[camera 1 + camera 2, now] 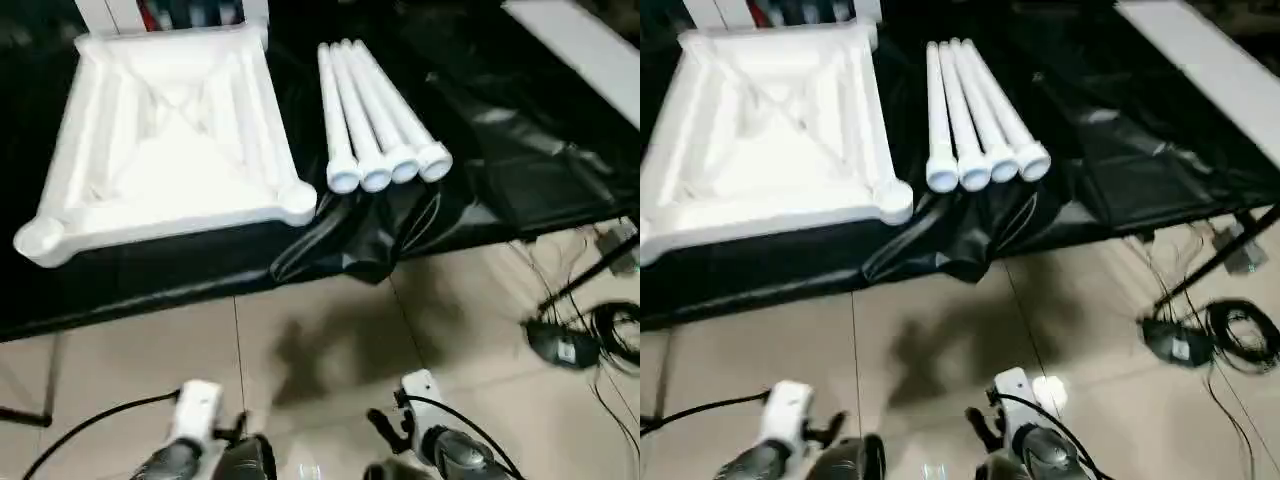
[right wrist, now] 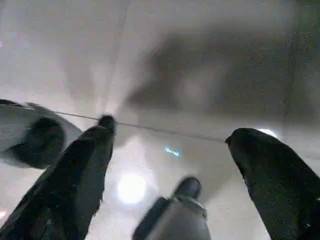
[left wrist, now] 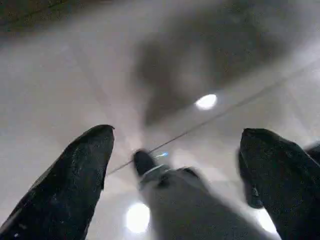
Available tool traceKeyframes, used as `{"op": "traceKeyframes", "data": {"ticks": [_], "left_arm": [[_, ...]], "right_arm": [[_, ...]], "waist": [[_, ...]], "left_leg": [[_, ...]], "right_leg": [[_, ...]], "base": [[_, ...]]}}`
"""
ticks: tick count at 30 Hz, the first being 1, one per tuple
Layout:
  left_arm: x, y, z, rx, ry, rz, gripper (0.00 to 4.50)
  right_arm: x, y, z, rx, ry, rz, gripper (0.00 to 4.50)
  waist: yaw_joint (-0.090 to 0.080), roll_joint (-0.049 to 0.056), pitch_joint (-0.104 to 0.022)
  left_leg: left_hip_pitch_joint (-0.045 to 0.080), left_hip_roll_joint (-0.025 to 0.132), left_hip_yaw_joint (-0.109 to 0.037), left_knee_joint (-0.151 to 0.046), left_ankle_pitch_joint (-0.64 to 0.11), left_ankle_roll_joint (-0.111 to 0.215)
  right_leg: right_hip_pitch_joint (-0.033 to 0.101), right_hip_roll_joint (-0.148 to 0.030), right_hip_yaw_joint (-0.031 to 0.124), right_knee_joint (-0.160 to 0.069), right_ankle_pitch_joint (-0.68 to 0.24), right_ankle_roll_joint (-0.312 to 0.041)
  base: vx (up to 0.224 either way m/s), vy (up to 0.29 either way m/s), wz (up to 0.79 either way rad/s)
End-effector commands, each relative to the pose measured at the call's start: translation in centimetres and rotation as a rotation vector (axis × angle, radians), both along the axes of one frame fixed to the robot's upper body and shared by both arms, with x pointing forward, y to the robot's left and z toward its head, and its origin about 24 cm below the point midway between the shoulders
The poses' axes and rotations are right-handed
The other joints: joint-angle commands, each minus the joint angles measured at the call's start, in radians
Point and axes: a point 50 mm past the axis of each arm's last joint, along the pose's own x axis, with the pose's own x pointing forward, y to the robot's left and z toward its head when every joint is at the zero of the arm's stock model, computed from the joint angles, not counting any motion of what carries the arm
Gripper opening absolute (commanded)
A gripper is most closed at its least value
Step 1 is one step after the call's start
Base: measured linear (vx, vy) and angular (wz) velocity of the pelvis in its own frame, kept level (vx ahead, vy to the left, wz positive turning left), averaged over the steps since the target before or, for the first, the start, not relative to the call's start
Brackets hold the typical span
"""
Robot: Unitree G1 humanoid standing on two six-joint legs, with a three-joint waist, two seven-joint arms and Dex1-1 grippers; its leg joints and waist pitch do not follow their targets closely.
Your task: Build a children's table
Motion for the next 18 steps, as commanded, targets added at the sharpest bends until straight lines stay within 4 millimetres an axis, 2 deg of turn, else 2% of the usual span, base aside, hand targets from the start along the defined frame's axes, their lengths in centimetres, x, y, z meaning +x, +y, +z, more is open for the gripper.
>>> {"op": "traceKeyframes", "data": {"ticks": [1,2,3,4,6,7,8,9,10,13,14,15,16,17,18], "left_arm": [[-1.1,-0.7,0.1,-0.012,-0.018,-0.121,4.50],[-1.1,-0.7,0.1,-0.013,-0.022,-0.125,4.50],[-1.1,-1.1,0.6,-0.025,-0.064,-0.172,4.50],[-1.1,-1.3,1.2,-0.031,-0.103,-0.207,4.50],[-1.0,-1.4,2.2,-0.028,-0.174,-0.234,4.50],[-1.0,-1.3,2.5,-0.029,-0.189,-0.238,4.50],[-0.9,-1.1,4.0,-0.030,-0.268,-0.252,4.50],[-0.9,-1.1,4.1,-0.033,-0.273,-0.254,4.50],[-1.0,-1.1,4.6,-0.045,-0.293,-0.262,4.50],[-1.0,-1.2,6.0,-0.064,-0.347,-0.276,4.50],[-0.7,-1.2,7.0,-0.065,-0.394,-0.264,4.50],[-0.5,-1.3,8.2,-0.087,-0.434,-0.254,4.50],[-0.4,-1.3,8.9,-0.088,-0.461,-0.257,4.50],[-0.2,-1.4,10.3,-0.092,-0.505,-0.265,4.50],[-0.1,-1.5,11.3,-0.099,-0.533,-0.279,4.50]], "right_arm": [[-0.5,0.4,0.3,0.021,-0.032,0.116,4.07],[-0.5,0.5,0.3,0.024,-0.035,0.122,4.07],[-0.5,1.0,0.8,0.053,-0.072,0.186,4.07],[-0.5,1.4,1.3,0.081,-0.105,0.232,4.07],[-0.1,1.7,2.4,0.129,-0.166,0.280,4.07],[0.0,1.7,2.8,0.141,-0.181,0.288,4.07],[0.6,1.4,4.4,0.177,-0.253,0.318,4.07],[0.7,1.3,4.6,0.181,-0.258,0.323,4.07],[0.8,1.2,5.2,0.196,-0.280,0.343,4.07],[0.8,0.9,6.6,0.244,-0.310,0.386,4.07],[1.0,0.6,7.6,0.253,-0.342,0.393,4.07],[1.2,0.5,8.8,0.282,-0.371,0.399,4.07],[1.3,0.4,9.6,0.294,-0.393,0.404,4.07],[1.5,0.4,11.1,0.318,-0.432,0.423,4.07],[1.6,0.4,12.3,0.338,-0.459,0.437,4.07]], "waist": [[-0.012,0.010,-0.025],[-0.012,0.009,-0.022],[-0.016,0.006,-0.014],[-0.018,0.002,-0.008],[-0.017,0.006,0.011],[-0.015,0.004,0.018],[-0.017,0.006,0.020],[-0.012,0.005,0.030],[-0.014,0.007,0.030],[-0.017,0.007,0.043],[-0.013,0.011,0.042],[-0.013,0.006,0.040],[-0.010,0.007,0.039],[-0.012,0.004,0.039],[-0.012,0.007,0.033]], "left_leg": [[0.040,0.082,-0.039,-0.054,0.186,0.366],[0.039,0.084,-0.039,-0.058,0.165,0.362],[0.036,0.083,-0.037,-0.060,0.137,0.357],[0.032,0.084,-0.035,-0.067,0.086,0.339],[0.032,0.089,-0.036,-0.081,-0.015,0.297],[0.032,0.093,-0.038,-0.087,-0.049,0.282],[0.034,0.090,-0.036,-0.087,-0.051,0.277],[0.031,0.095,-0.040,-0.095,-0.083,0.266],[0.034,0.094,-0.038,-0.093,-0.083,0.262],[0.035,0.089,-0.035,-0.094,-0.059,0.253],[0.038,0.089,-0.035,-0.092,-0.057,0.245],[0.038,0.091,-0.037,-0.089,-0.034,0.249],[0.036,0.089,-0.038,-0.085,-0.009,0.258],[0.036,0.085,-0.036,-0.082,0.025,0.269],[0.037,0.082,-0.038,-0.078,0.051,0.276]], "right_leg": [[0.015,-0.080,0.031,-0.033,0.579,-0.296],[0.017,-0.085,0.031,-0.037,0.558,-0.299],[0.018,-0.086,0.032,-0.040,0.542,-0.303],[0.025,-0.092,0.036,-0.045,0.520,-0.303],[0.022,-0.093,0.039,-0.054,0.459,-0.308],[0.024,-0.095,0.043,-0.056,0.438,-0.308],[0.021,-0.092,0.044,-0.055,0.434,-0.313],[0.025,-0.095,0.045,-0.060,0.408,-0.304],[0.024,-0.093,0.046,-0.059,0.408,-0.305],[0.018,-0.090,0.050,-0.060,0.412,-0.302],[0.021,-0.091,0.053,-0.062,0.413,-0.301],[0.026,-0.090,0.053,-0.059,0.446,-0.296],[0.026,-0.090,0.052,-0.055,0.473,-0.295],[0.027,-0.087,0.050,-0.054,0.509,-0.287],[0.032,-0.085,0.049,-0.051,0.533,-0.279]], "base": [[0.000,0.000,0.00],[0.000,0.000,0.00],[0.000,0.000,0.00],[0.000,0.000,0.00],[0.000,0.000,0.00],[0.000,0.000,0.00],[0.000,0.000,0.00],[0.000,0.000,0.00],[0.000,0.000,0.00],[0.000,0.000,0.00],[0.000,0.000,0.00],[0.000,0.000,0.00],[0.000,0.000,0.00],[0.000,0.000,0.00],[0.000,0.000,0.00]]}}
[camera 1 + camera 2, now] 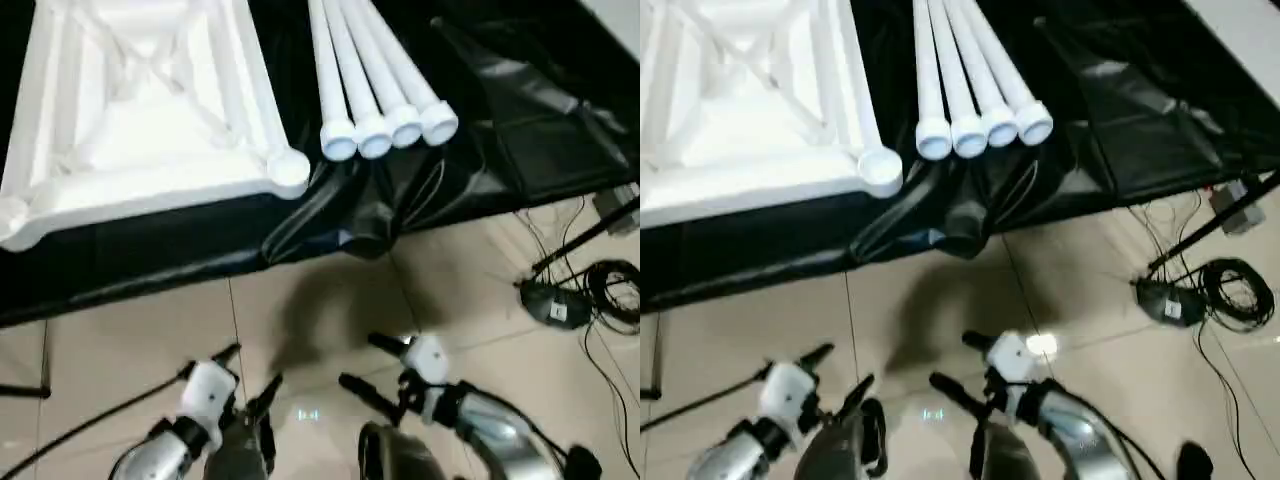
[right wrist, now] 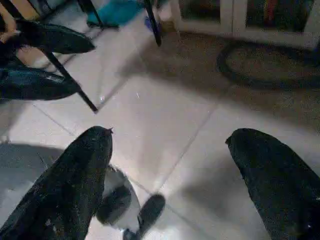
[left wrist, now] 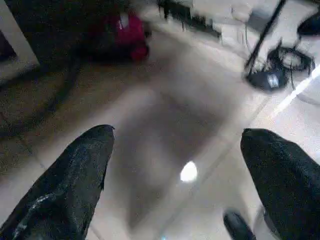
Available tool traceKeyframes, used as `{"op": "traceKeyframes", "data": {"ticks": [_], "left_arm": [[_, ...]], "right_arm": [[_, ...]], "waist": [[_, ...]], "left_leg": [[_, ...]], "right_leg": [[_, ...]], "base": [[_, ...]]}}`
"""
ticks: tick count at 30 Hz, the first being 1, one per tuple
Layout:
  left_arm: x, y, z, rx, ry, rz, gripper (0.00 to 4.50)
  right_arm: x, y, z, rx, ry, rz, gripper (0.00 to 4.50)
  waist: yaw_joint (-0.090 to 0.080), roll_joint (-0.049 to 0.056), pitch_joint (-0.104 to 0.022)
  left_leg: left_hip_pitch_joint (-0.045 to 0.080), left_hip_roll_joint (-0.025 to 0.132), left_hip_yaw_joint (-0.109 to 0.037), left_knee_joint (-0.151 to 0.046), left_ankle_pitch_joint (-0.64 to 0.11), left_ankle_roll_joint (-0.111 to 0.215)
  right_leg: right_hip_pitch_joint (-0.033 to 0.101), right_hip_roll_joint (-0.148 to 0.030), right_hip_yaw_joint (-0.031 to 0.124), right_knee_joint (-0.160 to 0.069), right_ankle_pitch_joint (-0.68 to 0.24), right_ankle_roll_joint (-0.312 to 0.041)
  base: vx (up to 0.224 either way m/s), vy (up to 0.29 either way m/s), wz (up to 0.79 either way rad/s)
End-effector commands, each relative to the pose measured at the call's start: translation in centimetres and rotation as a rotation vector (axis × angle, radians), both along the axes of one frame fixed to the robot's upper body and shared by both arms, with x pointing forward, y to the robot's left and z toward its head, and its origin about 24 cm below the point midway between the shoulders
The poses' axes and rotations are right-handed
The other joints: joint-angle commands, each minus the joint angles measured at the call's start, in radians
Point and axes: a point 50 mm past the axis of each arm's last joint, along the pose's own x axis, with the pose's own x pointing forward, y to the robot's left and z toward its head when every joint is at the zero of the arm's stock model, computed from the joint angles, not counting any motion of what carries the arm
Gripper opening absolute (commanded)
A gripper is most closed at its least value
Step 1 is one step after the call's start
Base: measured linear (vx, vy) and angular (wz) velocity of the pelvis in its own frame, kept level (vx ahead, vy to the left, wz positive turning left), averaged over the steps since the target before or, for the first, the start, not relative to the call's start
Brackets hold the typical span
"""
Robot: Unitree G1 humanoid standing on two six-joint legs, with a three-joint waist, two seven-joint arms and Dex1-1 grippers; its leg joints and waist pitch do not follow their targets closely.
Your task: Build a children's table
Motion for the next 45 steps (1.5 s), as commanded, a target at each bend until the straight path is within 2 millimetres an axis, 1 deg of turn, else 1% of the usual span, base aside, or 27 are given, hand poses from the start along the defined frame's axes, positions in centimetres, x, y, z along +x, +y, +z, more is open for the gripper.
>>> {"op": "traceKeyframes", "data": {"ticks": [1,5,7,10,14,15,16,18,19,21,26,27,28,29,30,31,32,33,34,35,36,37,38,39,40,42,45], "left_arm": [[-0.1,0.0,1.7,-0.013,-0.038,-0.020,4.50],[0.1,-0.3,3.8,-0.042,-0.085,-0.038,4.50],[1.0,-0.5,7.3,-0.075,-0.187,-0.019,4.50],[2.4,-0.9,11.5,-0.147,-0.293,0.015,4.50],[4.8,-1.6,15.8,-0.222,-0.487,0.084,4.50],[5.3,-1.5,16.1,-0.228,-0.503,0.119,4.50],[6.7,-1.0,16.2,-0.232,-0.504,0.261,4.50],[7.3,-0.6,15.8,-0.247,-0.461,0.348,4.50],[8.0,-0.1,14.8,-0.237,-0.405,0.397,4.50],[8.1,0.0,14.4,-0.222,-0.396,0.393,4.50],[8.5,0.5,12.8,-0.164,-0.315,0.415,4.50],[8.6,0.6,12.9,-0.143,-0.329,0.434,4.50],[8.7,0.5,13.0,-0.134,-0.332,0.435,4.50],[8.9,0.5,12.9,-0.109,-0.334,0.450,4.50],[9.0,0.5,12.9,-0.109,-0.334,0.451,4.50],[9.0,0.5,12.9,-0.106,-0.331,0.459,4.50],[9.0,0.5,12.8,-0.101,-0.331,0.473,4.50],[9.0,0.4,12.8,-0.118,-0.323,0.481,4.50],[9.0,0.5,12.8,-0.124,-0.317,0.502,4.50],[9.0,0.5,12.8,-0.138,-0.316,0.515,4.50],[9.1,0.5,12.8,-0.140,-0.314,0.519,4.50],[9.2,0.6,12.7,-0.132,-0.306,0.524,4.50],[9.7,0.8,12.3,-0.136,-0.280,0.554,4.50],[9.9,0.9,12.1,-0.136,-0.262,0.555,4.50],[10.2,0.7,12.3,-0.117,-0.277,0.538,4.50],[10.3,0.6,12.4,-0.107,-0.289,0.527,4.50],[10.5,-0.1,12.8,-0.118,-0.299,0.483,4.50]], "right_arm": [[0.0,0.1,2.1,0.057,-0.038,0.035,4.07],[-0.2,0.1,4.3,0.103,-0.068,0.070,4.07],[-0.3,-0.1,7.7,0.138,-0.142,0.118,4.07],[-0.2,-0.5,11.2,0.193,-0.199,0.119,4.07],[2.3,-1.3,14.3,0.228,-0.303,-0.104,4.07],[2.7,-1.3,14.2,0.226,-0.300,-0.141,4.07],[3.6,-1.1,13.6,0.206,-0.322,-0.235,4.07],[4.0,-1.0,13.1,0.181,-0.316,-0.293,4.07],[4.8,-1.3,11.5,0.120,-0.259,-0.460,4.07],[5.1,-1.6,10.9,0.101,-0.232,-0.538,4.07],[5.6,-0.4,10.3,0.139,-0.149,-0.584,4.07],[5.9,-0.1,10.4,0.130,-0.152,-0.591,4.07],[6.2,0.1,10.5,0.119,-0.160,-0.588,4.07],[6.9,0.5,10.6,0.082,-0.189,-0.581,4.07],[6.9,0.5,10.7,0.082,-0.189,-0.583,4.07],[7.1,0.5,10.7,0.077,-0.194,-0.590,4.07],[7.3,0.4,10.6,0.078,-0.192,-0.604,4.07],[7.5,0.2,10.6,0.089,-0.185,-0.629,4.07],[7.8,0.0,10.7,0.109,-0.167,-0.664,4.07],[8.0,-0.1,10.7,0.114,-0.152,-0.687,4.07],[8.1,-0.2,10.7,0.119,-0.145,-0.693,4.07],[8.2,-0.1,10.7,0.139,-0.125,-0.698,4.07],[8.3,-0.2,10.5,0.104,-0.126,-0.720,4.07],[8.4,-0.2,10.5,0.113,-0.125,-0.722,4.07],[8.4,-0.3,10.5,0.098,-0.140,-0.732,4.07],[8.5,-0.4,10.4,0.076,-0.155,-0.740,4.07],[8.5,-0.1,10.4,0.100,-0.147,-0.718,4.07]], "waist": [[0.002,0.005,-0.056],[0.004,0.007,-0.058],[0.006,0.020,-0.078],[0.012,0.016,-0.092],[0.027,0.023,-0.109],[0.028,0.016,-0.109],[0.025,0.020,-0.129],[0.024,0.021,-0.142],[0.031,0.035,-0.163],[0.029,0.027,-0.166],[0.036,0.037,-0.201],[0.030,0.048,-0.206],[0.029,0.038,-0.204],[0.020,0.074,-0.221],[0.002,0.077,-0.214],[-0.015,0.088,-0.212],[-0.008,0.081,-0.215],[0.000,0.067,-0.216],[0.008,0.049,-0.213],[0.022,0.012,-0.212],[0.059,0.006,-0.204],[0.070,0.010,-0.202],[0.087,0.001,-0.208],[0.100,0.022,-0.225],[0.095,0.017,-0.238],[0.086,0.031,-0.250],[0.083,0.031,-0.245]], "left_leg": [[0.039,0.082,-0.048,-0.070,0.051,0.265],[0.042,0.076,-0.045,-0.071,0.039,0.240],[0.044,0.073,-0.045,-0.061,0.087,0.233],[0.045,0.071,-0.050,-0.056,0.140,0.244],[0.051,0.063,-0.032,-0.062,0.072,0.177],[0.044,0.059,-0.028,-0.063,0.077,0.163],[0.043,0.058,-0.024,-0.056,0.112,0.157],[0.044,0.050,-0.024,-0.051,0.136,0.146],[0.046,0.049,-0.026,-0.045,0.140,0.138],[0.045,0.044,-0.024,-0.045,0.171,0.138],[0.050,0.051,-0.026,-0.047,0.112,0.111],[0.068,0.074,-0.046,-0.053,0.096,0.064],[0.030,0.039,-0.096,-0.070,0.104,0.128],[0.074,0.040,-0.144,-0.075,0.075,0.231],[0.096,0.066,-0.194,-0.092,0.037,0.304],[0.099,0.085,-0.261,-0.115,-0.039,0.368],[0.100,0.065,-0.293,-0.138,-0.137,0.325],[0.064,0.005,-0.292,-0.154,-0.232,0.273],[0.034,-0.038,-0.277,-0.141,-0.270,0.234],[0.043,-0.063,-0.176,-0.010,-0.242,0.158],[-0.002,-0.066,-0.091,0.113,-0.102,0.091],[0.003,-0.043,-0.097,0.093,-0.040,0.043],[-0.005,-0.024,-0.090,0.051,-0.022,0.004],[0.045,0.011,-0.084,0.011,-0.063,0.007],[0.046,0.024,-0.081,-0.027,-0.030,0.014],[0.054,0.055,-0.079,-0.046,-0.031,0.023],[0.053,0.057,-0.064,-0.049,-0.109,0.008]], "right_leg": [[0.038,-0.080,0.044,-0.048,0.527,-0.269],[0.038,-0.078,0.048,-0.052,0.475,-0.277],[0.045,-0.071,0.047,-0.044,0.508,-0.284],[0.050,-0.067,0.044,-0.038,0.544,-0.286],[0.040,-0.068,0.046,-0.053,0.346,-0.331],[0.043,-0.065,0.049,-0.055,0.334,-0.323],[0.043,-0.060,0.049,-0.047,0.366,-0.316],[0.040,-0.058,0.047,-0.048,0.382,-0.316],[0.045,-0.056,0.046,-0.044,0.386,-0.305],[0.040,-0.048,0.045,-0.043,0.411,-0.300],[0.043,-0.044,0.041,-0.043,0.369,-0.280],[0.029,-0.009,0.018,-0.034,0.311,-0.280],[0.054,0.008,-0.029,-0.020,0.295,-0.289],[0.036,0.042,-0.062,-0.007,0.148,-0.305],[0.004,0.051,-0.058,0.018,0.033,-0.324],[-0.007,0.061,-0.050,0.067,-0.132,-0.316],[-0.028,0.069,-0.024,0.093,-0.171,-0.296],[-0.003,0.055,0.016,0.066,-0.147,-0.300],[0.016,0.025,0.045,0.015,-0.127,-0.326],[0.023,-0.058,0.102,-0.115,-0.120,-0.421],[0.076,-0.115,0.118,-0.147,-0.228,-0.358],[0.063,-0.121,0.115,-0.146,-0.288,-0.295],[0.075,-0.097,0.118,-0.126,-0.331,-0.167],[0.057,-0.080,0.119,-0.118,-0.250,-0.133],[0.062,-0.036,0.082,-0.084,-0.083,-0.114],[0.052,-0.039,0.064,-0.069,0.068,-0.129],[0.047,-0.051,0.065,-0.077,0.038,-0.168]], "base": [[0.000,0.000,0.00],[0.000,0.000,0.00],[0.000,0.000,0.00],[0.000,0.000,0.00],[-0.030,0.005,0.00],[-0.061,0.014,0.00],[0.000,0.000,0.00],[0.000,0.000,0.00],[0.000,0.000,0.00],[0.000,0.000,0.00],[0.000,0.000,0.00],[0.000,0.000,0.00],[0.000,0.000,0.00],[-0.053,-0.043,0.34],[-0.053,-0.043,0.34],[-0.066,-0.088,0.53],[-0.080,-0.141,0.51],[-0.080,-0.141,0.51],[-0.084,-0.189,0.62],[-0.067,-0.180,0.44],[-0.067,-0.180,0.44],[-0.075,-0.142,0.05],[-0.073,-0.133,0.02],[-0.073,-0.133,0.02],[-0.059,-0.115,0.16],[-0.060,-0.076,0.10],[0.000,0.000,0.00]]}}
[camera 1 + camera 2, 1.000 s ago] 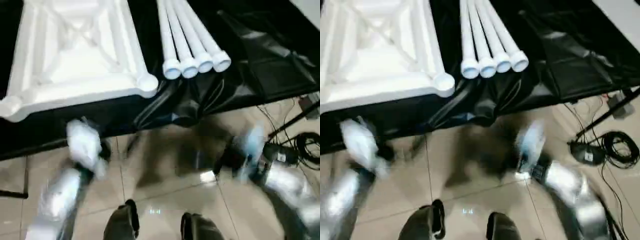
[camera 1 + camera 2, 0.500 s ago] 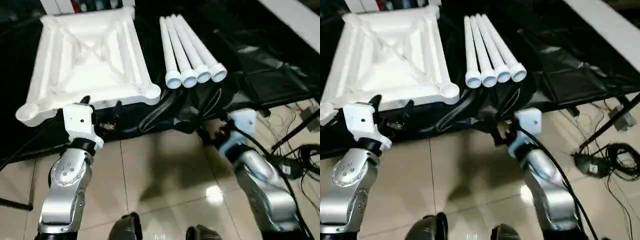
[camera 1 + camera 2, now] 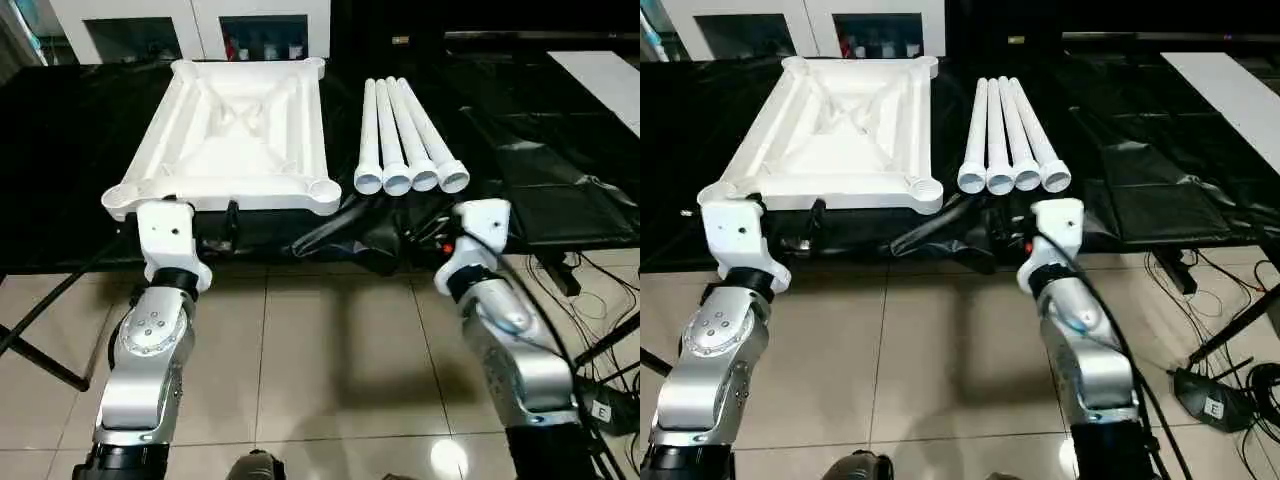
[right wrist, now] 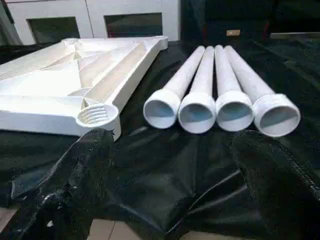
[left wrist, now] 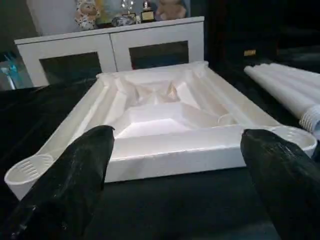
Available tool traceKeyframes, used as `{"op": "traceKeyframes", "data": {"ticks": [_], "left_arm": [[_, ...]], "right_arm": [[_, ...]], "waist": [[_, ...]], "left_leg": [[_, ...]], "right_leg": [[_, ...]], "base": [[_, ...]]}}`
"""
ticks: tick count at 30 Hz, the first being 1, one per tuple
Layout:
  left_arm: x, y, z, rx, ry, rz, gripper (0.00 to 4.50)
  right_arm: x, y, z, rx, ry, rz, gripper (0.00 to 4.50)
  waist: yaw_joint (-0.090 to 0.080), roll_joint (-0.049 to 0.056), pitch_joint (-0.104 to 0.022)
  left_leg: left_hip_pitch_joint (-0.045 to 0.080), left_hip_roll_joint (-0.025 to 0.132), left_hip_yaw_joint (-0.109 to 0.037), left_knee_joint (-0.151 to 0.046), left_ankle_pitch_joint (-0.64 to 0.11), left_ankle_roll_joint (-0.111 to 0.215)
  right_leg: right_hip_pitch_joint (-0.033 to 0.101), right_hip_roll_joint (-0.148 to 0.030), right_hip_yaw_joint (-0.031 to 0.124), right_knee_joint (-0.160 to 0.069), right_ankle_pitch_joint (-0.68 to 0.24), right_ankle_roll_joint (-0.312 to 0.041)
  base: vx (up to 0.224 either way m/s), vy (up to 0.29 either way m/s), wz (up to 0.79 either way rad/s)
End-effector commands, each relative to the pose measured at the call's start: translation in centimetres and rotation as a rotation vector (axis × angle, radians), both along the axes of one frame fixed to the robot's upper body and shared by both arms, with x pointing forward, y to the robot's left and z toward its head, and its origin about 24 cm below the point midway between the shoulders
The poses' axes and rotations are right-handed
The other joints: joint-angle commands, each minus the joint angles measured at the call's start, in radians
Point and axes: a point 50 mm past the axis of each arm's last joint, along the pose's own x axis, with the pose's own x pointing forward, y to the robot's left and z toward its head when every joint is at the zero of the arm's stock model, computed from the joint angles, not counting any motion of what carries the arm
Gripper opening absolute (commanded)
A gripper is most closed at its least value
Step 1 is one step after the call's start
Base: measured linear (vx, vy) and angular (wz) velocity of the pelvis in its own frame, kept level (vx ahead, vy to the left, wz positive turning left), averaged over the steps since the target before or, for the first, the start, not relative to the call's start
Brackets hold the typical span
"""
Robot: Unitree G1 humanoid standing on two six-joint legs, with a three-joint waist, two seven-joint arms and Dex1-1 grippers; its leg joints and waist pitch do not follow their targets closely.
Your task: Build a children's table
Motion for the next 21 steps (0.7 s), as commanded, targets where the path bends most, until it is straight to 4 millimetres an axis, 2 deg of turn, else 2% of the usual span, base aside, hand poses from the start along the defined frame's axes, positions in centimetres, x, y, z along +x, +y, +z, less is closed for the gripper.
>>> {"op": "traceKeyframes", "data": {"ticks": [1,2,3,4,5,6,7,8,9,10,11,12,13,14,15,16,17,18,19,20,21], "left_arm": [[0.2,-0.6,0.5,0.001,-0.014,-0.037,4.50],[0.2,-0.8,0.5,-0.015,-0.013,-0.051,4.50],[0.2,-1.0,0.5,-0.025,-0.010,-0.060,4.50],[0.2,-1.0,0.4,-0.029,-0.007,-0.062,4.50],[0.2,-1.0,0.4,-0.030,-0.005,-0.062,4.50],[0.1,-1.0,0.3,-0.029,-0.003,-0.055,4.50],[0.0,-0.9,0.2,-0.029,0.002,-0.050,4.50],[-0.1,-0.8,0.1,-0.029,0.004,-0.050,4.50],[-0.2,-0.7,0.0,-0.026,0.007,-0.048,4.50],[-0.2,-0.6,0.0,-0.024,0.010,-0.047,4.50],[-0.3,-0.5,-0.1,-0.022,0.013,-0.047,4.50],[-0.5,-0.2,-0.3,-0.018,0.019,-0.041,4.50],[-0.5,-0.2,-0.3,-0.018,0.020,-0.041,4.50],[-0.5,-0.1,-0.4,-0.017,0.024,-0.037,4.50],[-0.5,0.0,-0.3,-0.012,0.023,-0.035,4.50],[-0.5,0.1,-0.3,-0.009,0.023,-0.035,4.50],[-0.5,0.1,-0.3,-0.009,0.023,-0.035,4.50],[-0.4,0.2,-0.3,-0.006,0.023,-0.031,4.50],[-0.4,0.2,-0.3,-0.006,0.023,-0.031,4.50],[-0.4,0.3,-0.3,-0.006,0.022,-0.029,4.50],[-0.3,0.4,-0.3,-0.004,0.022,-0.028,4.50]], "right_arm": [[0.1,0.5,0.2,0.010,-0.017,0.027,4.07],[0.0,0.8,0.3,0.009,-0.023,0.051,4.07],[-0.1,1.1,0.3,0.009,-0.027,0.072,4.07],[-0.2,1.4,0.3,0.009,-0.022,0.089,4.07],[-0.2,1.5,0.3,0.009,-0.019,0.095,4.07],[-0.3,1.6,0.2,0.008,-0.015,0.105,4.07],[-0.4,1.9,0.1,0.001,-0.014,0.118,4.07],[-0.5,2.0,0.1,-0.003,-0.015,0.121,4.07],[-0.5,2.1,0.0,-0.003,-0.014,0.122,4.07],[-0.5,2.1,0.0,-0.003,-0.014,0.123,4.07],[-0.5,2.2,0.1,-0.009,-0.017,0.128,4.07],[-0.5,2.5,0.3,-0.009,-0.036,0.132,4.07],[-0.5,2.5,0.3,-0.006,-0.037,0.133,4.07],[-0.4,2.7,0.5,0.023,-0.047,0.137,4.07],[-0.4,2.7,0.7,0.028,-0.049,0.139,4.07],[-0.4,2.7,0.7,0.029,-0.049,0.139,4.07],[-0.4,2.7,0.7,0.029,-0.049,0.139,4.07],[-0.4,2.7,0.9,0.013,-0.065,0.147,4.07],[-0.4,2.7,0.9,0.013,-0.065,0.147,4.07],[-0.4,2.8,1.0,0.013,-0.067,0.150,4.07],[-0.3,2.8,1.0,0.009,-0.064,0.137,4.07]], "waist": [[-0.001,-0.008,-0.079],[-0.001,-0.011,-0.077],[-0.002,-0.009,-0.073],[-0.002,-0.009,-0.069],[-0.006,-0.004,-0.063],[-0.008,-0.005,-0.060],[-0.008,-0.006,-0.050],[-0.009,-0.006,-0.048],[0.008,-0.033,-0.046],[0.016,-0.004,-0.051],[0.006,-0.019,-0.058],[0.005,-0.004,-0.063],[-0.001,0.000,-0.062],[-0.035,0.025,-0.090],[-0.074,0.038,-0.111],[-0.074,0.025,-0.119],[-0.068,0.024,-0.118],[-0.068,0.016,-0.112],[-0.070,0.007,-0.111],[-0.075,-0.014,-0.094],[-0.074,-0.054,-0.087]], "left_leg": [[0.012,0.059,-0.015,-0.053,-0.133,0.054],[0.013,0.059,-0.011,-0.056,-0.156,0.047],[0.023,0.062,-0.008,-0.063,-0.242,0.032],[0.031,0.063,-0.006,-0.067,-0.298,0.025],[0.048,0.060,-0.002,-0.076,-0.390,0.020],[0.050,0.057,0.000,-0.080,-0.418,0.021],[0.080,0.047,0.007,-0.087,-0.501,0.020],[0.090,0.043,0.010,-0.089,-0.516,0.021],[0.001,0.014,-0.005,-0.086,-0.450,0.077],[-0.002,0.012,0.001,-0.071,-0.390,0.104],[-0.020,0.012,-0.001,-0.028,-0.269,0.162],[-0.018,0.018,-0.001,-0.018,-0.198,0.178],[-0.023,0.019,-0.004,-0.027,-0.188,0.185],[0.122,0.083,-0.066,-0.097,-0.200,0.164],[0.252,0.160,-0.158,-0.093,-0.210,0.262],[0.239,0.146,-0.162,-0.058,-0.050,0.347],[0.234,0.141,-0.149,-0.048,0.014,0.369],[0.203,0.127,-0.115,-0.063,0.095,0.391],[0.191,0.117,-0.092,-0.069,0.111,0.399],[0.158,0.097,-0.048,-0.092,0.015,0.396],[0.141,0.037,0.000,-0.087,-0.174,0.339]], "right_leg": [[0.038,-0.135,0.081,-0.113,0.007,-0.095],[0.042,-0.136,0.079,-0.114,-0.040,-0.095],[0.047,-0.135,0.079,-0.125,-0.168,-0.088],[0.049,-0.132,0.079,-0.133,-0.246,-0.082],[0.053,-0.121,0.075,-0.151,-0.366,-0.078],[0.061,-0.117,0.072,-0.158,-0.408,-0.072],[0.071,-0.110,0.062,-0.187,-0.529,-0.051],[0.074,-0.109,0.061,-0.197,-0.552,-0.047],[0.157,-0.153,0.029,-0.217,-0.592,-0.023],[0.167,-0.184,0.033,-0.235,-0.646,-0.004],[0.192,-0.223,0.004,-0.264,-0.699,0.014],[0.205,-0.224,-0.028,-0.278,-0.627,0.003],[0.214,-0.205,-0.052,-0.273,-0.566,0.002],[0.126,-0.066,-0.055,-0.165,-0.297,-0.008],[-0.016,-0.047,-0.031,-0.014,-0.178,0.000],[-0.066,-0.050,-0.014,0.043,-0.124,0.056],[-0.091,-0.057,-0.005,0.061,-0.097,0.091],[-0.111,-0.060,0.002,0.088,-0.032,0.142],[-0.118,-0.061,0.001,0.089,0.011,0.147],[-0.109,-0.072,0.014,0.055,0.108,0.103],[-0.071,-0.097,0.046,-0.051,0.174,0.035]], "base": [[0.000,0.000,0.00],[0.000,0.000,0.00],[0.000,0.000,0.00],[0.000,0.000,0.00],[0.000,0.000,0.00],[0.000,0.000,0.00],[0.039,0.051,-0.08],[0.058,0.053,-0.08],[0.058,0.053,-0.08],[0.089,0.064,0.14],[0.118,0.085,0.40],[0.118,0.085,0.40],[0.142,0.097,0.47],[0.187,0.091,0.33],[0.187,0.091,0.33],[0.210,0.076,0.07],[0.183,0.053,0.01],[0.183,0.053,0.01],[0.148,0.015,0.05],[0.144,-0.029,-0.02],[0.144,-0.029,-0.02]]}}
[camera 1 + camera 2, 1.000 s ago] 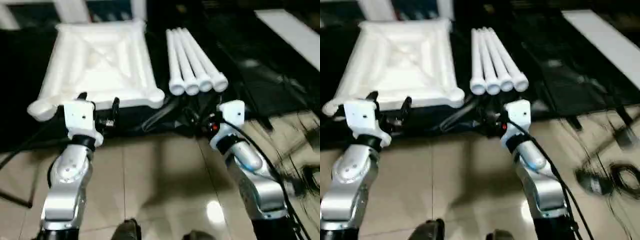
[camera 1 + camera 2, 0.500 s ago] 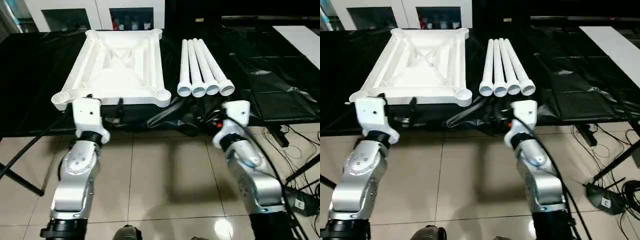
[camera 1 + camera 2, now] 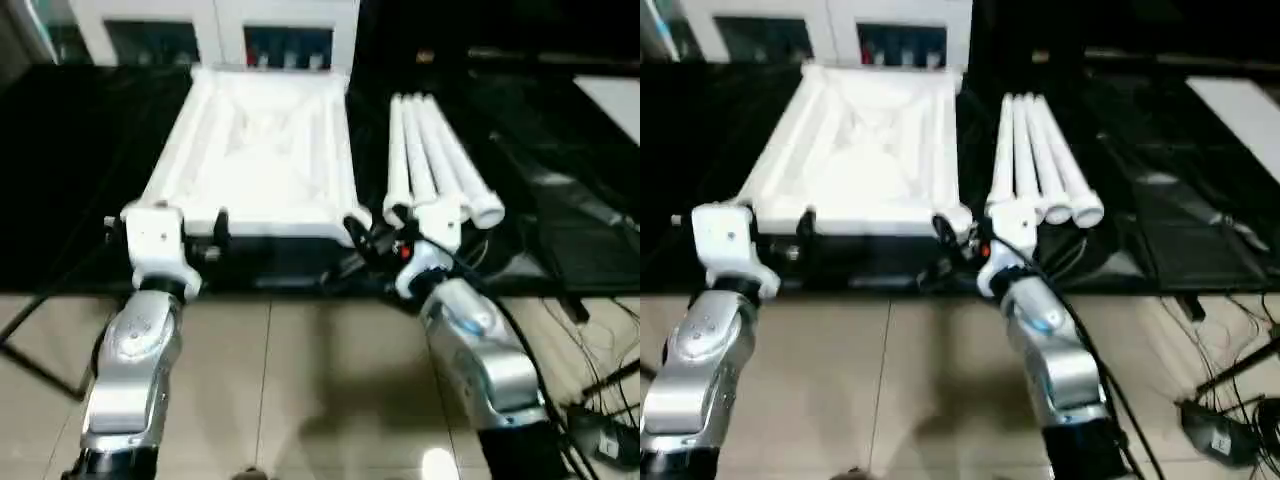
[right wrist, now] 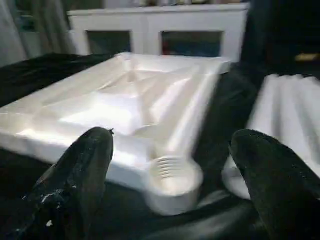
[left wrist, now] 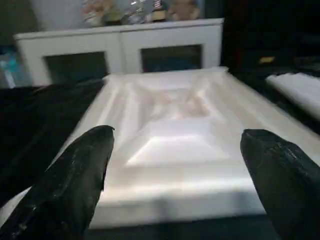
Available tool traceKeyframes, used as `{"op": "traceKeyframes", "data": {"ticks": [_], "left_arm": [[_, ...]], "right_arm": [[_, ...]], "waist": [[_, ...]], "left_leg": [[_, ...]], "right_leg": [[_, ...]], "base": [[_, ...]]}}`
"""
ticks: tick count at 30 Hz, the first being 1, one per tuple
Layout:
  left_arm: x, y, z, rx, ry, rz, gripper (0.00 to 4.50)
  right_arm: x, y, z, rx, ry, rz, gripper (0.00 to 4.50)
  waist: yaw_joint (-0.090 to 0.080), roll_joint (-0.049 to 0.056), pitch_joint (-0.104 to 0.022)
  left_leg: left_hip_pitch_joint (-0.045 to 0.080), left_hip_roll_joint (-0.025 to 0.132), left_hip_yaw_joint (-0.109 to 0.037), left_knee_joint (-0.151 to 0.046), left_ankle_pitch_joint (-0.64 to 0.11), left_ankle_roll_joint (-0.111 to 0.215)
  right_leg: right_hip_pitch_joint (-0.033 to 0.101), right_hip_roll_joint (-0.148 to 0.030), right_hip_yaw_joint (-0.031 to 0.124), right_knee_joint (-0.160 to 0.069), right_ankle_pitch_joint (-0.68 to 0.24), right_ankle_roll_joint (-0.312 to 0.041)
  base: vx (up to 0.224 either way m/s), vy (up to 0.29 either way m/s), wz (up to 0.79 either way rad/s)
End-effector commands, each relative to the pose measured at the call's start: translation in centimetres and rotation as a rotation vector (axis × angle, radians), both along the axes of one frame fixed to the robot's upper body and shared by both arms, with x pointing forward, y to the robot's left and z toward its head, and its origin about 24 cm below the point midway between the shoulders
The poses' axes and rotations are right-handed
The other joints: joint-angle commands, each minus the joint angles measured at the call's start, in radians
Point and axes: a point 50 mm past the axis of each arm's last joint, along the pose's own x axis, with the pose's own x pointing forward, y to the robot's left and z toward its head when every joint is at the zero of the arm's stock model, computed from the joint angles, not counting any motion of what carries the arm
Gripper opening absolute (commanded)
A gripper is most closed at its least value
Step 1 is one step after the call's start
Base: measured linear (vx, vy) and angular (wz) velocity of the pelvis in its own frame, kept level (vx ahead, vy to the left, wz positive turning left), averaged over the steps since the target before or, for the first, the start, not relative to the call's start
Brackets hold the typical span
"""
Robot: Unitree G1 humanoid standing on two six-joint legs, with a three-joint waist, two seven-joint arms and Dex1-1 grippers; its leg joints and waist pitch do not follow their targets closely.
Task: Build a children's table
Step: Rotate table base
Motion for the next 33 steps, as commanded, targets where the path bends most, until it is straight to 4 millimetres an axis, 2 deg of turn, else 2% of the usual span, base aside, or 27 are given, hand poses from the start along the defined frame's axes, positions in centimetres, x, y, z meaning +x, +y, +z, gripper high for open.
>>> {"op": "traceKeyframes", "data": {"ticks": [1,2,3,4,6,7,8,9,10,11,12,14,16,17,18,19,21,23,24,25,26,27,28,30,31,32,33], "left_arm": [[0.08,-0.58,0.10,0.002,-0.004,-0.027,4.50],[0.08,-0.58,0.11,0.002,-0.005,-0.026,4.50],[0.10,-0.64,0.12,0.002,-0.005,-0.026,4.50],[0.09,-0.68,0.15,0.004,-0.006,-0.030,4.50],[0.05,-0.71,0.14,0.006,-0.005,-0.039,4.50],[0.05,-0.71,0.13,0.005,-0.004,-0.042,4.50],[0.05,-0.71,0.13,0.005,-0.004,-0.042,4.50],[0.11,-0.81,0.15,0.006,-0.004,-0.047,4.50],[0.13,-0.85,0.15,0.006,-0.004,-0.047,4.50],[0.13,-0.85,0.15,0.006,-0.004,-0.047,4.50],[0.15,-0.84,0.14,0.007,-0.003,-0.047,4.50],[0.15,-0.83,0.12,0.010,0.000,-0.047,4.50],[0.16,-0.83,0.22,0.011,-0.001,-0.047,4.50],[0.16,-0.83,0.22,0.011,-0.001,-0.047,4.50],[0.14,-0.77,0.27,0.013,-0.001,-0.048,4.50],[0.13,-0.71,0.31,0.014,-0.001,-0.048,4.50],[0.19,-0.73,0.33,0.017,0.001,-0.049,4.50],[0.18,-0.70,0.32,0.021,0.002,-0.052,4.50],[0.18,-0.72,0.35,0.022,0.002,-0.054,4.50],[0.22,-0.81,0.38,0.022,0.002,-0.057,4.50],[0.25,-0.88,0.43,0.025,0.001,-0.060,4.50],[0.27,-0.85,0.46,0.028,0.001,-0.062,4.50],[0.32,-0.86,0.53,0.033,0.000,-0.066,4.50],[0.35,-0.82,0.56,0.041,0.002,-0.072,4.50],[0.40,-0.94,0.60,0.048,0.003,-0.078,4.50],[0.43,-0.96,0.65,0.050,0.003,-0.081,4.50],[0.51,-1.01,0.69,0.051,0.003,-0.082,4.50]], "right_arm": [[0.10,-0.80,0.38,-0.006,-0.022,-0.039,4.07],[0.13,-0.81,0.43,-0.006,-0.028,-0.042,4.07],[0.16,-0.88,0.47,-0.005,-0.032,-0.043,4.07],[0.22,-0.94,0.50,-0.004,-0.032,-0.049,4.07],[0.29,-1.02,0.48,0.020,-0.009,-0.061,4.07],[0.27,-1.00,0.44,0.031,0.004,-0.059,4.07],[0.27,-1.00,0.44,0.031,0.004,-0.059,4.07],[0.28,-1.10,0.52,0.036,0.013,-0.055,4.07],[0.28,-1.17,0.62,0.038,0.011,-0.050,4.07],[0.28,-1.17,0.62,0.038,0.011,-0.050,4.07],[0.32,-1.20,0.76,0.021,-0.005,-0.052,4.07],[0.38,-1.20,0.91,-0.027,-0.037,-0.053,4.07],[0.42,-1.18,0.86,-0.019,-0.031,-0.049,4.07],[0.42,-1.18,0.86,-0.019,-0.031,-0.049,4.07],[0.41,-1.10,0.87,-0.021,-0.031,-0.048,4.07],[0.42,-1.05,0.89,-0.019,-0.031,-0.048,4.07],[0.48,-1.12,0.91,-0.014,-0.026,-0.049,4.07],[0.51,-1.14,0.85,-0.009,-0.019,-0.053,4.07],[0.53,-1.19,0.84,-0.006,-0.017,-0.055,4.07],[0.57,-1.29,0.85,-0.005,-0.017,-0.057,4.07],[0.61,-1.36,0.88,-0.002,-0.016,-0.058,4.07],[0.61,-1.33,0.90,0.003,-0.016,-0.058,4.07],[0.59,-1.33,0.92,0.015,-0.011,-0.051,4.07],[0.50,-1.25,0.89,0.018,-0.008,-0.043,4.07],[0.44,-1.32,0.87,0.020,-0.005,-0.036,4.07],[0.36,-1.34,0.85,0.020,-0.003,-0.030,4.07],[0.31,-1.45,0.87,0.015,-0.004,-0.027,4.07]], "waist": [[-0.004,-0.022,-0.054],[0.033,-0.048,-0.054],[0.041,-0.036,-0.069],[0.042,-0.031,-0.066],[0.041,-0.017,-0.057],[0.043,-0.001,-0.048],[0.041,0.009,-0.048],[0.032,0.060,-0.046],[0.003,0.068,-0.038],[-0.027,0.091,-0.078],[-0.027,0.081,-0.074],[-0.036,0.067,-0.068],[-0.044,0.039,-0.072],[-0.039,-0.007,-0.069],[0.003,-0.053,-0.063],[0.017,-0.033,-0.068],[0.019,-0.015,-0.066],[0.020,-0.004,-0.058],[0.023,0.032,-0.048],[0.019,0.061,-0.050],[-0.028,0.101,-0.042],[-0.038,0.097,-0.059],[-0.040,0.103,-0.068],[-0.035,0.086,-0.061],[-0.032,0.086,-0.057],[-0.032,0.065,-0.056],[-0.025,0.026,-0.048]], "left_leg": [[0.015,0.056,-0.002,-0.101,-0.171,0.240],[0.000,-0.018,0.015,0.070,-0.175,0.156],[-0.054,-0.016,-0.030,0.096,-0.069,0.101],[-0.070,-0.014,-0.044,0.098,-0.047,0.080],[-0.094,0.006,-0.074,0.107,-0.008,0.046],[-0.098,0.030,-0.085,0.093,0.015,0.032],[-0.099,0.040,-0.086,0.068,0.036,0.028],[-0.059,0.084,-0.084,-0.069,0.043,0.028],[-0.028,0.118,-0.117,-0.106,-0.069,0.046],[0.109,0.192,-0.200,-0.112,-0.165,0.097],[0.108,0.183,-0.206,-0.104,-0.126,0.184],[0.105,0.156,-0.181,-0.101,0.005,0.310],[0.107,0.116,-0.134,-0.091,0.071,0.361],[0.053,0.036,-0.066,-0.070,-0.014,0.299],[-0.032,-0.041,-0.028,0.034,-0.126,0.220],[-0.050,-0.034,-0.041,0.092,-0.108,0.182],[-0.126,-0.001,-0.082,0.131,0.038,0.041],[-0.134,0.022,-0.089,0.118,0.074,0.014],[-0.119,0.054,-0.082,0.005,0.147,0.027],[-0.078,0.068,-0.074,-0.043,0.128,0.031],[-0.016,0.140,-0.156,-0.114,-0.125,0.050],[0.042,0.179,-0.187,-0.124,-0.261,0.075],[0.080,0.172,-0.206,-0.104,-0.228,0.199],[0.076,0.162,-0.179,-0.098,-0.111,0.321],[0.069,0.157,-0.165,-0.104,-0.096,0.345],[0.067,0.138,-0.134,-0.100,-0.076,0.356],[0.019,0.075,-0.075,-0.090,-0.183,0.288]], "right_leg": [[0.064,-0.050,0.069,-0.100,0.064,-0.043],[0.109,-0.124,0.169,-0.233,-0.685,0.031],[0.176,-0.160,0.213,-0.209,-0.796,-0.042],[0.189,-0.153,0.219,-0.200,-0.739,-0.076],[0.207,-0.155,0.219,-0.194,-0.518,-0.245],[0.201,-0.143,0.201,-0.202,-0.408,-0.350],[0.199,-0.118,0.175,-0.197,-0.386,-0.362],[0.167,-0.016,0.063,-0.160,-0.358,-0.268],[0.134,0.024,0.032,-0.122,-0.326,-0.221],[0.027,0.023,0.005,0.021,-0.187,-0.149],[-0.005,0.019,-0.003,0.056,-0.095,-0.050],[-0.040,0.005,-0.010,0.067,-0.024,0.027],[-0.047,-0.016,0.003,0.011,0.079,0.003],[0.032,-0.051,0.045,-0.085,0.134,-0.068],[0.157,-0.131,0.159,-0.185,-0.180,-0.148],[0.187,-0.189,0.202,-0.201,-0.328,-0.210],[0.231,-0.171,0.190,-0.174,-0.287,-0.340],[0.220,-0.163,0.164,-0.183,-0.203,-0.401],[0.190,-0.085,0.071,-0.182,-0.272,-0.348],[0.174,-0.049,0.034,-0.182,-0.303,-0.297],[0.106,0.047,-0.018,-0.047,-0.267,-0.183],[0.065,0.034,-0.004,-0.002,-0.224,-0.146],[0.013,0.020,-0.007,0.050,-0.081,-0.030],[-0.019,0.006,-0.003,0.062,-0.018,0.024],[-0.020,0.002,-0.001,0.060,0.002,0.029],[-0.024,-0.016,0.011,0.022,0.064,0.005],[0.037,-0.047,0.049,-0.079,0.095,-0.043]], "base": [[0.133,-0.095,-0.04],[0.146,-0.130,0.05],[0.146,-0.130,0.05],[0.172,-0.104,0.05],[0.153,-0.061,0.08],[0.145,0.001,0.15],[0.145,0.052,0.04],[0.145,0.052,0.04],[0.157,0.101,-0.05],[0.189,0.103,0.02],[0.189,0.103,0.02],[0.166,0.051,0.01],[0.147,0.002,-0.03],[0.129,-0.078,0.01],[0.129,-0.078,0.01],[0.145,-0.089,0.04],[0.163,-0.075,0.04],[0.144,-0.008,-0.03],[0.141,0.017,-0.07],[0.141,0.074,-0.01],[0.163,0.111,0.03],[0.163,0.111,0.03],[0.166,0.078,-0.01],[0.137,0.044,0.02],[0.120,0.007,0.00],[0.117,-0.041,0.03],[0.117,-0.041,0.03]]}}
